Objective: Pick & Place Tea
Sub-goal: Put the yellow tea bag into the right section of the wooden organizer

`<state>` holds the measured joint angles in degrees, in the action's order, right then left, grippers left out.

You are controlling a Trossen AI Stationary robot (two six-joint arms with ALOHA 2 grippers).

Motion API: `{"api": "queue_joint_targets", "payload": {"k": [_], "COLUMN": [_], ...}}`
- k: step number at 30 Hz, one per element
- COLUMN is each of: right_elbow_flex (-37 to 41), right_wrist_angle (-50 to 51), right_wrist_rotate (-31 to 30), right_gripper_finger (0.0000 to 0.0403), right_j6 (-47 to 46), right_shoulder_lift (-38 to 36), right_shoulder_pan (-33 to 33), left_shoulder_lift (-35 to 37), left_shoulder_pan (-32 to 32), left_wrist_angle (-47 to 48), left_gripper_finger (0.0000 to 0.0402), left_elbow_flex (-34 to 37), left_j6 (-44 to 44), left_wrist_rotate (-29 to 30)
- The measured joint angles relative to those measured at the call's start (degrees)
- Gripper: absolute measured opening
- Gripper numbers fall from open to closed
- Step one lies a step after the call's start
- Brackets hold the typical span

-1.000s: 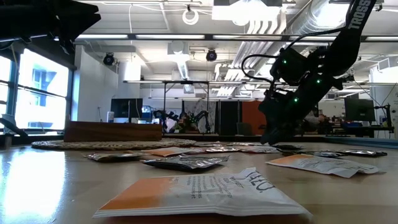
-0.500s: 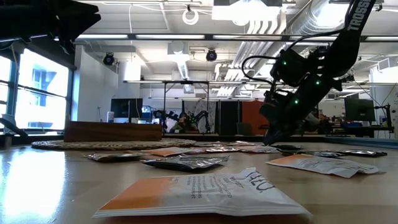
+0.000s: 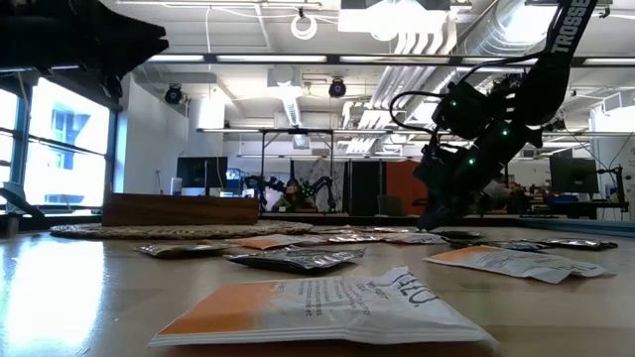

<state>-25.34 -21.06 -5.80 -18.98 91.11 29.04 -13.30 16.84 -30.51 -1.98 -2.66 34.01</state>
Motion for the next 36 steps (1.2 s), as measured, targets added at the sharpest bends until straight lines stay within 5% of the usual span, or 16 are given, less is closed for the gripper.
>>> {"api": "queue_joint_targets", "payload": {"k": [7,17,25,30,36], "right_elbow_flex": [0.0,-0.1,-0.1,-0.1,-0.1], "right_wrist_angle": [-0.2,-0.2,-0.3,-0.9,-1.5], "right_wrist_rotate": [-0.3,0.2,1.1,6.9,6.1], "right_gripper_finger": [0.0113,0.0114,0.0114,0.0114,0.0114], "right_j6": [2.6,4.0,3.8,0.4,-4.0], "right_shoulder_lift": [0.0,0.0,-0.1,-0.1,-0.1], "right_shoulder_pan": [0.0,0.0,-0.1,0.0,0.0], "left_shoulder_lift": [-15.2,-46.7,-64.1,-75.4,-89.6], "left_shoulder_pan": [0.0,-2.0,-17.6,-26.8,-32.0], "left_wrist_angle": [-0.7,0.9,17.5,17.3,17.4], "left_gripper_finger": [0.0107,0.0107,0.0107,0.0107,0.0107], "left_elbow_flex": [-5.4,-22.7,-39.0,-47.2,-56.6], "left_j6": [-7.8,-14.2,-23.7,-23.1,-22.7], "left_wrist_rotate": [5.5,8.3,-5.9,-18.3,-23.7]}}
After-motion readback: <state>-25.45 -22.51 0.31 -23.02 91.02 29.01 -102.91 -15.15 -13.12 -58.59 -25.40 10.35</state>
